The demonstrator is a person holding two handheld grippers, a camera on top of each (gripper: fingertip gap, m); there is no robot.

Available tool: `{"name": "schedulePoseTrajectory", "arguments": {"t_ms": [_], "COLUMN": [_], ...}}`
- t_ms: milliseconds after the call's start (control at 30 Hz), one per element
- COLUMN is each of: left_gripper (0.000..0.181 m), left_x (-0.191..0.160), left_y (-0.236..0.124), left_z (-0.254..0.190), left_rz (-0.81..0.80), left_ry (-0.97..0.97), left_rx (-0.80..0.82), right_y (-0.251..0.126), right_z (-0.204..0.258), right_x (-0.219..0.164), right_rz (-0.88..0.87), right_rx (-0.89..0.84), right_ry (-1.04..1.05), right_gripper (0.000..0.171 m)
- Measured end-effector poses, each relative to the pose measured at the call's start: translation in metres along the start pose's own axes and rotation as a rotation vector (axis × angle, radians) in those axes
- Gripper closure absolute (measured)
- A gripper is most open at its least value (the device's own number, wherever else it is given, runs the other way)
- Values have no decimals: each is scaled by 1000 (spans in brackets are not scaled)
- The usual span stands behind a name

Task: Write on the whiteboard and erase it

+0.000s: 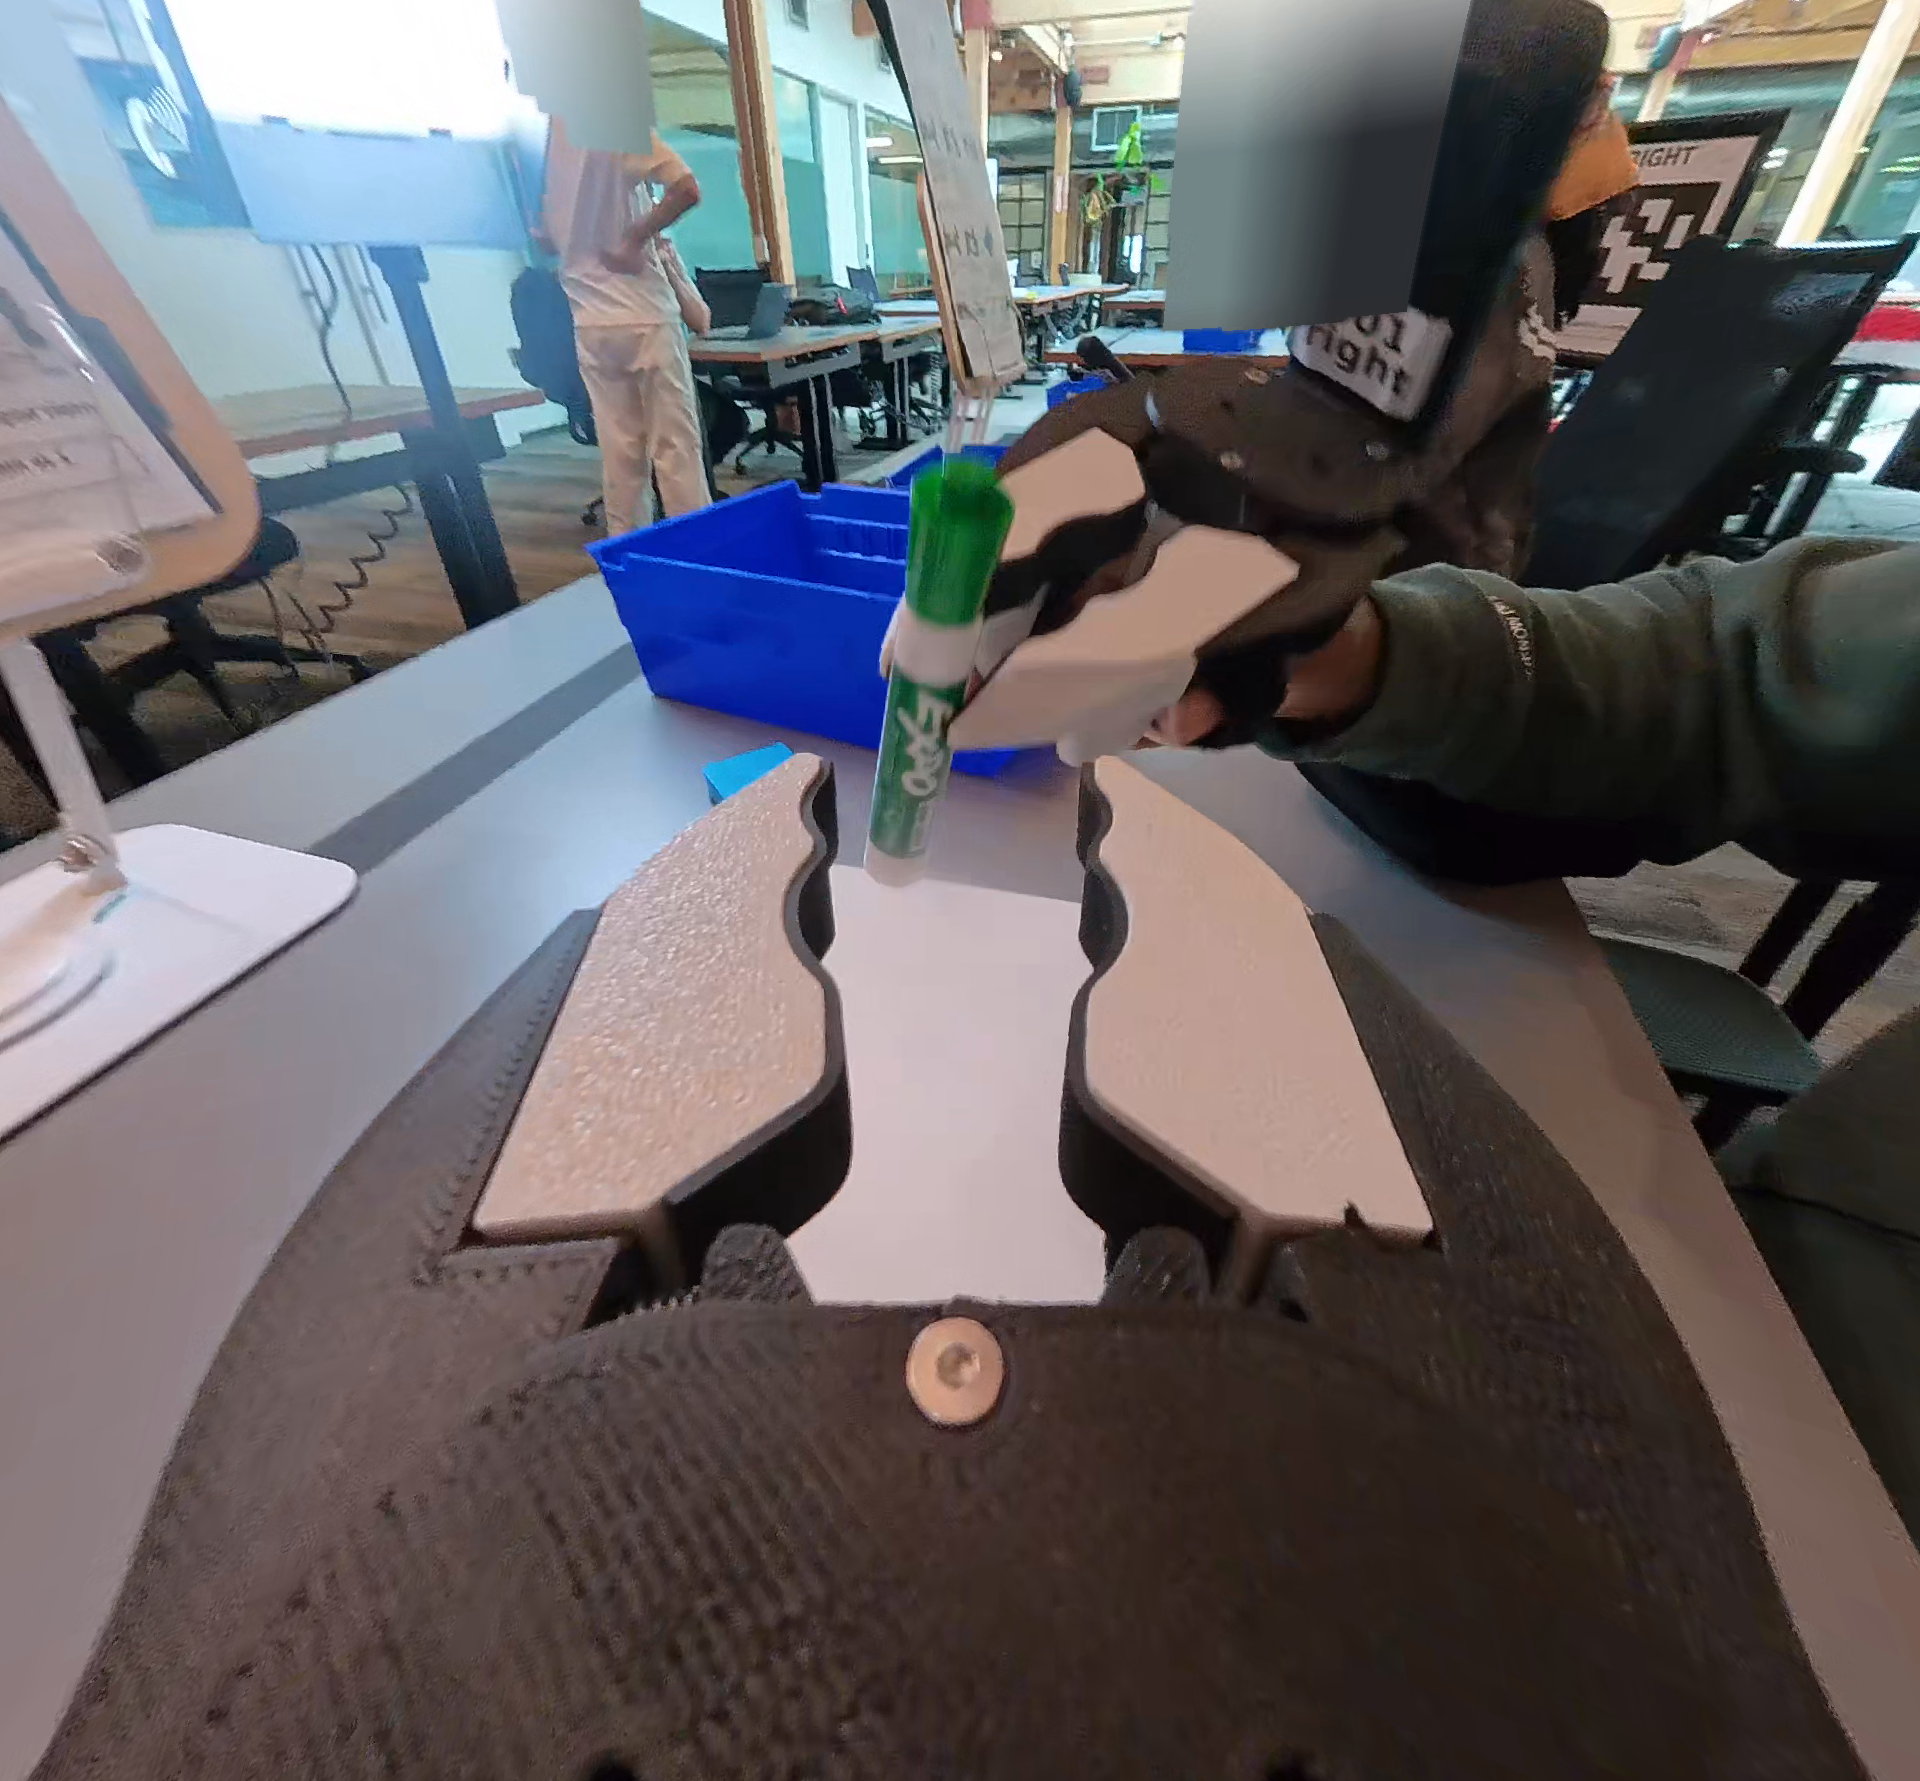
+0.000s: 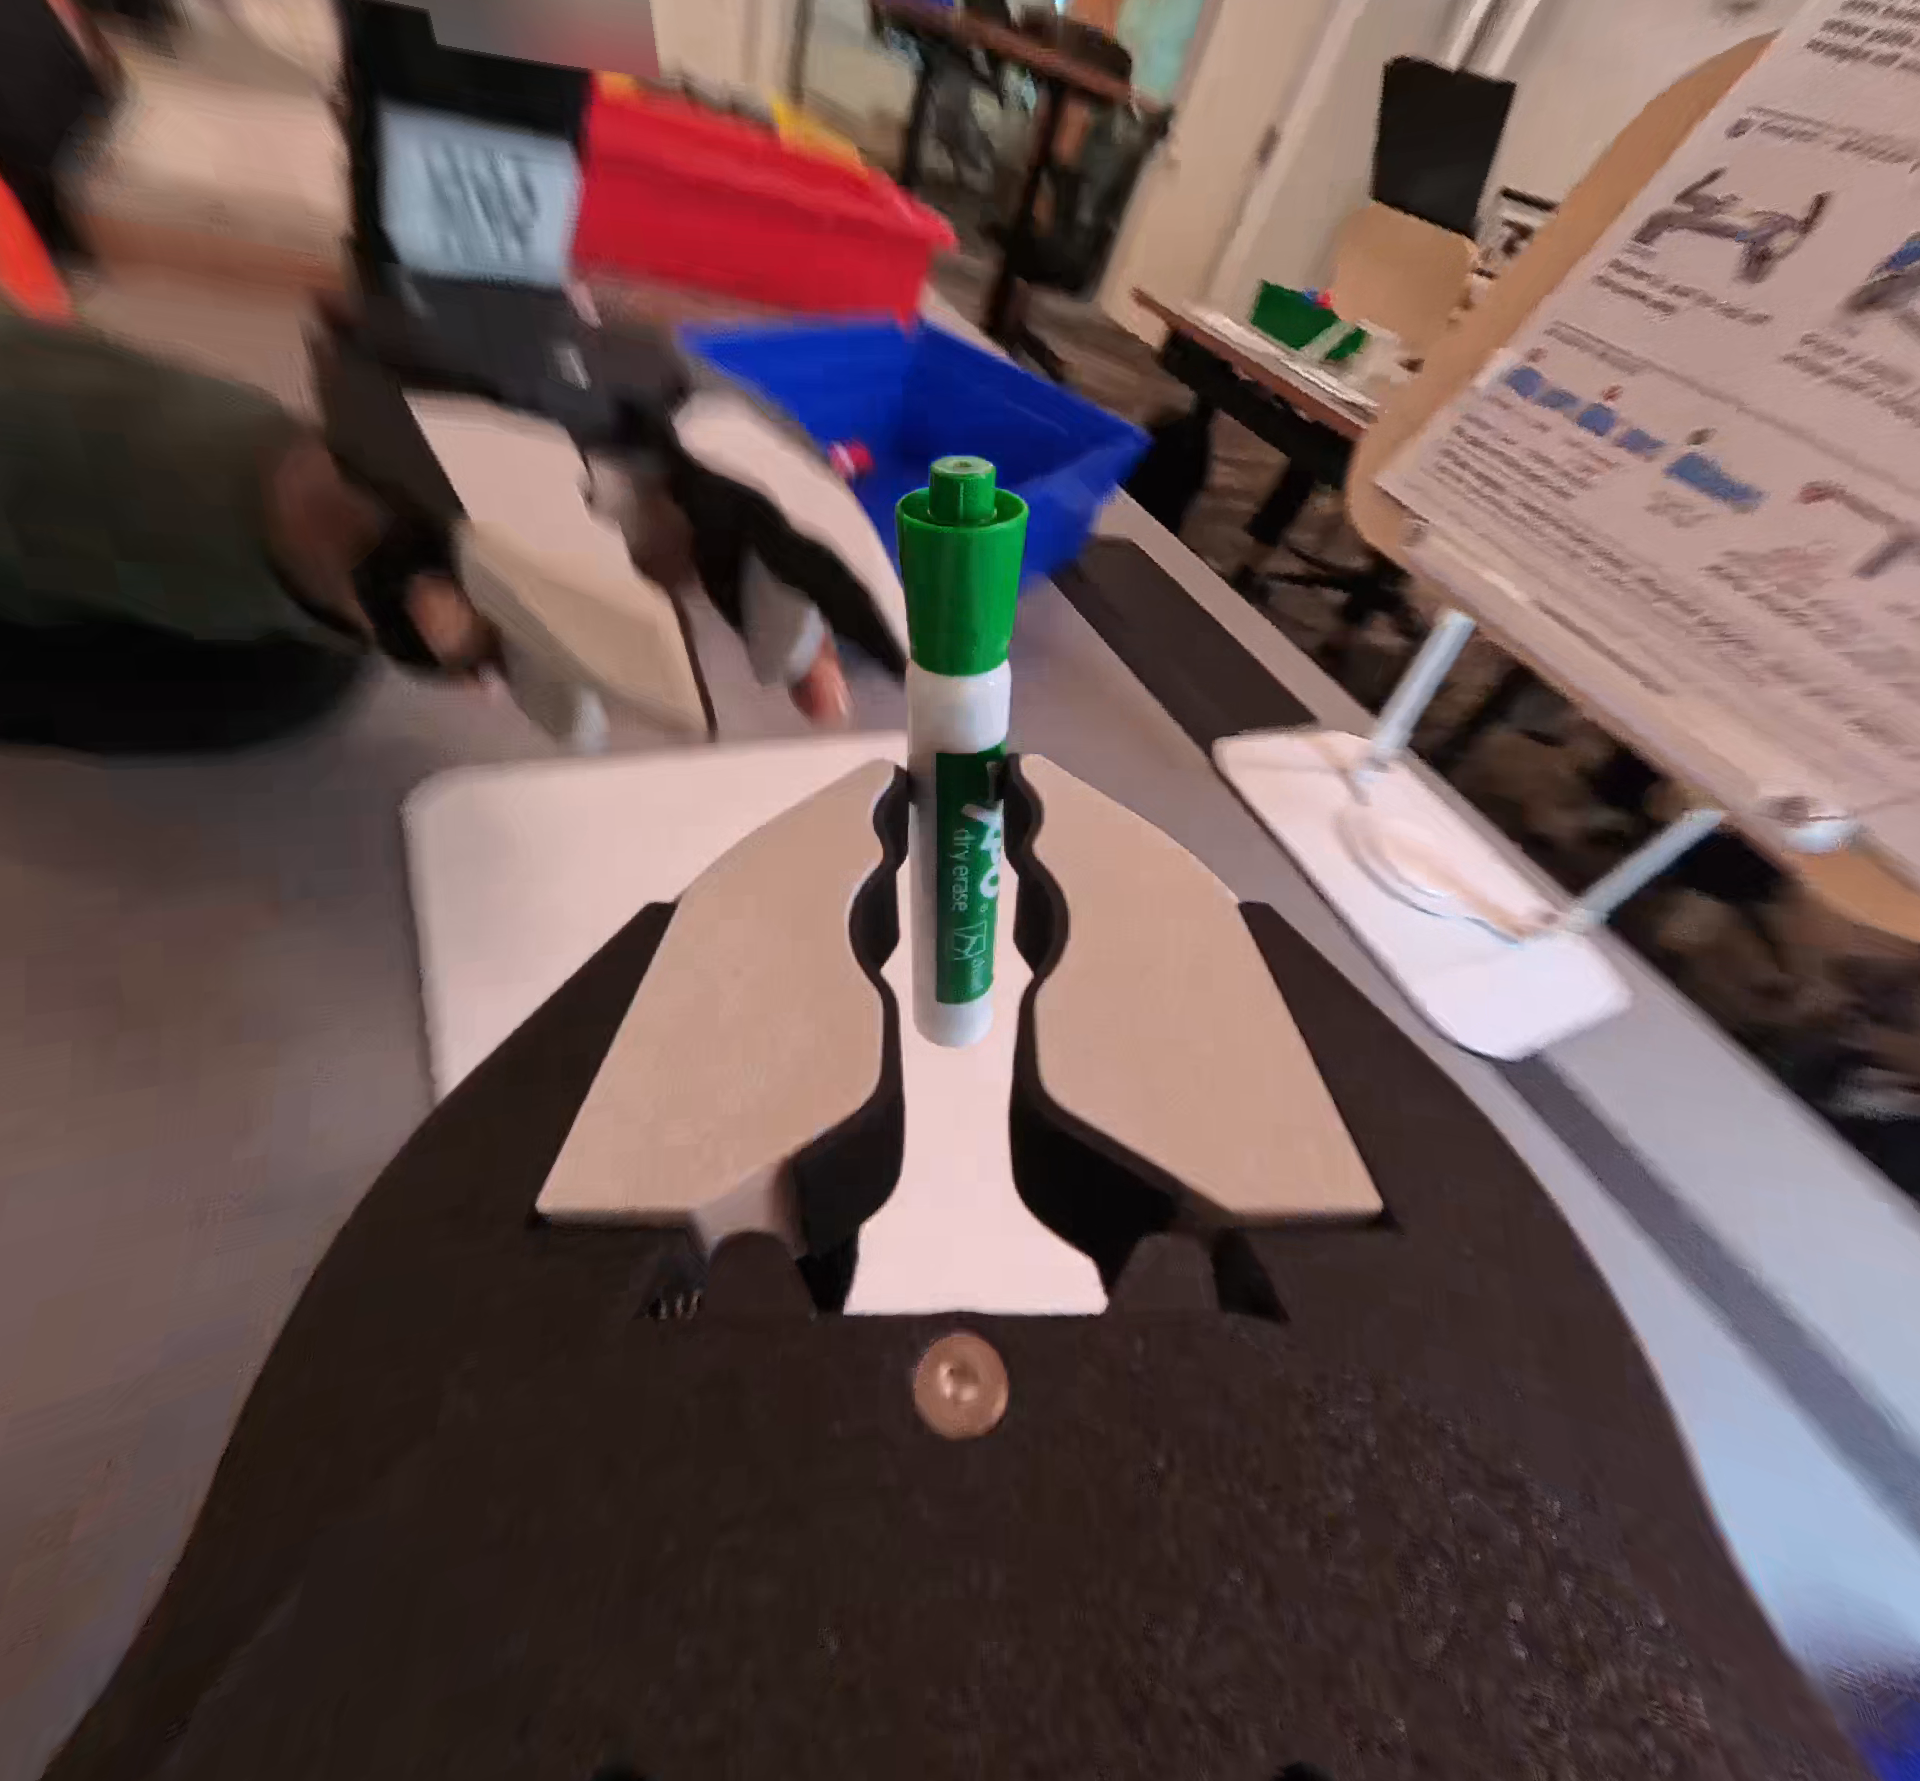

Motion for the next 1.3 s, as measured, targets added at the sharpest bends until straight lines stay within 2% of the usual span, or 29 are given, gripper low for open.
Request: {"name": "schedulePoseTrajectory", "arguments": {"t_ms": [133, 200, 267, 400, 500, 633, 700, 767, 900, 967, 1100, 1200, 1300], "left_gripper": [140, 150, 160, 161, 161, 161, 161, 161, 161, 161, 161, 161, 161], "left_x": [3, -4, -11, -11, -8, -2, 4, 8, 16, 20, 20, 15, 12], "left_y": [2, 7, 9, 8, 5, -1, -6, -13, -27, -31, -28, -22, -19], "left_z": [-6, -7, -5, -2, 1, 1, 3, 7, 16, 16, 10, 5, 1], "left_rz": [13, 63, 105, 119, 104, 82, 33, -7, -92, -135, -157, -142, -132], "left_ry": [75, 116, 153, 180, 156, 92, 18, -6, -99, -135, -184, -204, -221], "left_rx": [24, 58, 109, 169, 153, 42, -49, -124, -246, -303, -372, -404, -431], "right_y": [12, 20, 24, 24, 19, 11, 2, -15, -46, -53, -44, -33, -27], "right_z": [18, 32, 41, 45, 46, 47, 43, 36, 7, -1, 10, 20, 26], "right_x": [-4, -6, -6, -5, 2, 11, 17, 28, 38, 33, 27, 31, 31], "right_rz": [251, 310, 333, 384, 385, 306, 202, 13, -170, -196, -173, -190, -200], "right_rx": [-87, -93, -103, -161, -204, -192, -163, -129, -5, 46, 75, 68, 64], "right_ry": [-395, -519, -604, -722, -774, -749, -696, -623, -400, -359, -426, -478, -514], "right_gripper": [153, 153, 153, 154, 154, 153, 154, 157, 140, 134, 128, 129, 140]}}
Point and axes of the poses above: each gripper's, where its closed fingertips meet, y out along the fingers, x out of its top, z = x × y across the jaws, the point moved 9 cm from there along -y, back along the fingers, and after that the axes turned 15 degrees about -y, right-handed, at the moved point
